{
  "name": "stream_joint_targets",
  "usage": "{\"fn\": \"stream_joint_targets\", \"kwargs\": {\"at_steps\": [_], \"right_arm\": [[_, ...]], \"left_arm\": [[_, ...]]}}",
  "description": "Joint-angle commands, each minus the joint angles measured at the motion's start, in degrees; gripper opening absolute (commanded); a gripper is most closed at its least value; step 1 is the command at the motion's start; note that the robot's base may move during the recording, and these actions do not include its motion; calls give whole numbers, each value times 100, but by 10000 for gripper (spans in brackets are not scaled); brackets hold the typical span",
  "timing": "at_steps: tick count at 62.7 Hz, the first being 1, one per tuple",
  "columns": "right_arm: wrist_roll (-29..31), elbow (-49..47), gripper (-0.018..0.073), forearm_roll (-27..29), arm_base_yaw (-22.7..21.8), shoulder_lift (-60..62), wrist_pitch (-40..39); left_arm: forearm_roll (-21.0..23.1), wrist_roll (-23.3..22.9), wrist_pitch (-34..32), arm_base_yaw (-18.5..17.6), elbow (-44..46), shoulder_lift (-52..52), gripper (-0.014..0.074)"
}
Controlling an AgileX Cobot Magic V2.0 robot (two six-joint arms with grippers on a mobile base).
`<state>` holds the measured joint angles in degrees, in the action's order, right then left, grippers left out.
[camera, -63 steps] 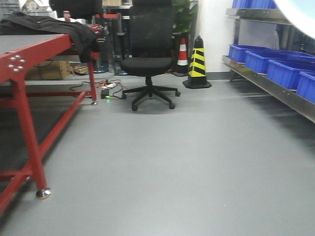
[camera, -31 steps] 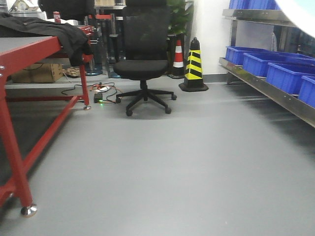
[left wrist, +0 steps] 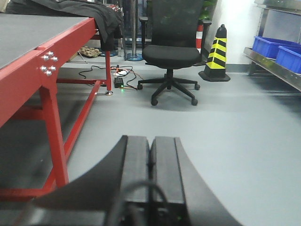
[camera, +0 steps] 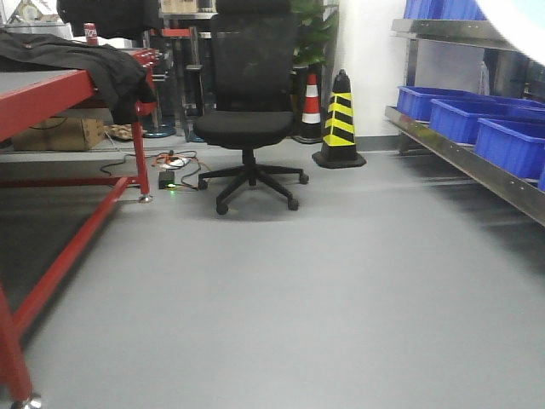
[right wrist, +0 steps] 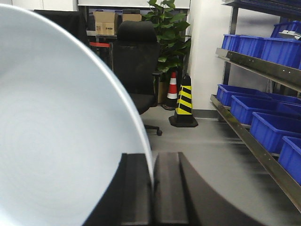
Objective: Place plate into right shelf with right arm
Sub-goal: 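Drive the base toward the metal shelf with blue bins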
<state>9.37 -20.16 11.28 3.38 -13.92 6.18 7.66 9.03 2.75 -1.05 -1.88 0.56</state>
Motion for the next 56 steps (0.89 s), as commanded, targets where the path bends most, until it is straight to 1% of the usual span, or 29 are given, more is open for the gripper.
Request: {"fn": "stream_joint_targets", "kwargs": {"at_steps": [1,56], "right_arm": [[23,-171,56,24,-19,-44,-528],[23,-171,56,24,-19,-44,-528]], "left_arm": [[47,-40,-516,-11,-59,59,-128],[47,-40,-516,-11,-59,59,-128]]}}
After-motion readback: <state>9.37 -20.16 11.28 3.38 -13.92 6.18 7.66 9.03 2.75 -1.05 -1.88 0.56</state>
